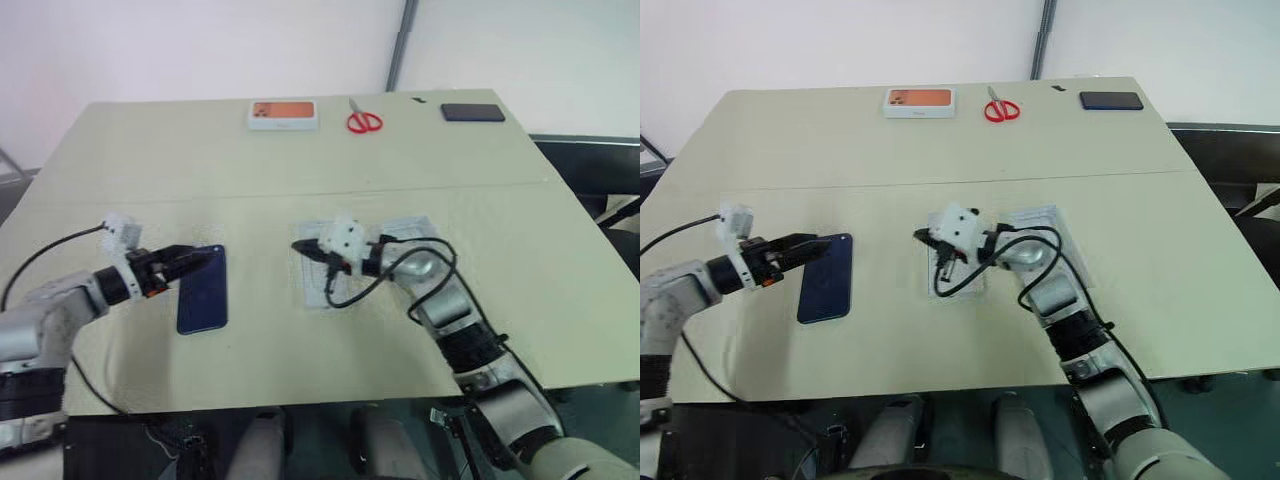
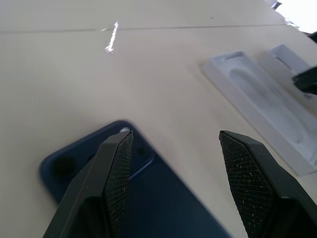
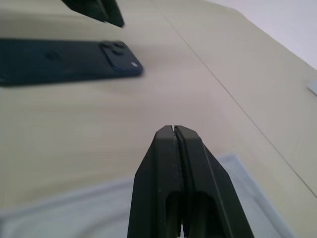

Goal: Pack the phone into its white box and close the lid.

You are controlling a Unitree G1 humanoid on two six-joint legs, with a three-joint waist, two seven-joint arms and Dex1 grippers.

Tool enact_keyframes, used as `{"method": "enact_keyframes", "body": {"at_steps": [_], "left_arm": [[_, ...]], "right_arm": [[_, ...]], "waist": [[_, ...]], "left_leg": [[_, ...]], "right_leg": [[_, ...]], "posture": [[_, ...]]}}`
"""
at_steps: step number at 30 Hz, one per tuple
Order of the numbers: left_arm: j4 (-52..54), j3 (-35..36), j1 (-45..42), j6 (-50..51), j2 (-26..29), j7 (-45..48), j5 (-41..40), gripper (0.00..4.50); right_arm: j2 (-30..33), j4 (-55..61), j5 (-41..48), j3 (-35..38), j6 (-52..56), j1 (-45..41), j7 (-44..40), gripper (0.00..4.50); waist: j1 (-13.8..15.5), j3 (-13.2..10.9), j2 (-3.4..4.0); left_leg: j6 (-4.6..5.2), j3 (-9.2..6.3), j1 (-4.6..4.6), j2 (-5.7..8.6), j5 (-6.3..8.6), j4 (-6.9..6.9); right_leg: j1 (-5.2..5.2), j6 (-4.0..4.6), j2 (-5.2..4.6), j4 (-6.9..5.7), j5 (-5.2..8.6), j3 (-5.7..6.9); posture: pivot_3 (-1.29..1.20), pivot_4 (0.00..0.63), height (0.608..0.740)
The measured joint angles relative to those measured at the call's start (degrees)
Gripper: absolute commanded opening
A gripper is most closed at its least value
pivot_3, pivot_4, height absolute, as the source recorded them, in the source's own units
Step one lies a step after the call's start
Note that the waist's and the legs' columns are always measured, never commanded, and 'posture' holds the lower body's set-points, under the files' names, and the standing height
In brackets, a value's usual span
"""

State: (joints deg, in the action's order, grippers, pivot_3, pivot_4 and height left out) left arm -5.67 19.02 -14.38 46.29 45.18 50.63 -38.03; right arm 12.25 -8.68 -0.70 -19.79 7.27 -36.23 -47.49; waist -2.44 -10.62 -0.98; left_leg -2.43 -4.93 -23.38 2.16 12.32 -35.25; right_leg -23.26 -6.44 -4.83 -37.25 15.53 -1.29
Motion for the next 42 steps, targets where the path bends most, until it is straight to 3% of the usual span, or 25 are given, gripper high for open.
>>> {"method": "enact_keyframes", "body": {"at_steps": [11,21,31,42], "left_arm": [[-7.82,3.18,0.37,10.95,2.12,-0.84,-2.11,2.95],[-9.49,1.95,-2.44,15.88,0.70,-0.78,-2.52,2.95],[-10.12,-3.10,-6.93,14.99,-2.11,0.36,1.51,2.95],[-13.46,-8.70,-10.46,16.92,0.81,6.18,3.71,2.95]], "right_arm": [[-7.59,-8.33,-8.23,-10.46,1.84,-7.65,1.43,0.05],[-12.92,-17.08,-11.38,-14.24,6.77,-10.58,-0.08,0.05],[-13.00,-19.01,-14.13,-14.51,8.53,-12.19,1.38,0.05],[-12.83,-22.04,-14.96,-13.56,8.70,-14.02,3.79,0.05]], "waist": [[-0.06,0.02,-0.04],[0.11,0.06,0.00],[1.75,0.33,0.21],[1.36,0.47,0.30]], "left_leg": [[-0.13,-0.06,-0.01,0.00,-0.07,0.05],[-0.21,-0.07,0.01,0.04,-0.11,0.12],[-0.22,-0.06,0.16,0.20,-0.12,0.09],[-0.21,-0.03,0.23,0.24,-0.12,0.14]], "right_leg": [[-0.06,0.06,-0.01,-0.01,-0.03,0.00],[-0.10,0.07,-0.08,-0.08,-0.04,0.00],[-0.02,0.06,-0.20,-0.02,-0.04,0.04],[0.11,0.05,-0.16,-0.02,-0.03,0.02]], "posture": [[0.00,0.150,0.740],[0.00,0.150,0.740],[0.00,0.150,0.740],[0.00,0.150,0.740]]}}
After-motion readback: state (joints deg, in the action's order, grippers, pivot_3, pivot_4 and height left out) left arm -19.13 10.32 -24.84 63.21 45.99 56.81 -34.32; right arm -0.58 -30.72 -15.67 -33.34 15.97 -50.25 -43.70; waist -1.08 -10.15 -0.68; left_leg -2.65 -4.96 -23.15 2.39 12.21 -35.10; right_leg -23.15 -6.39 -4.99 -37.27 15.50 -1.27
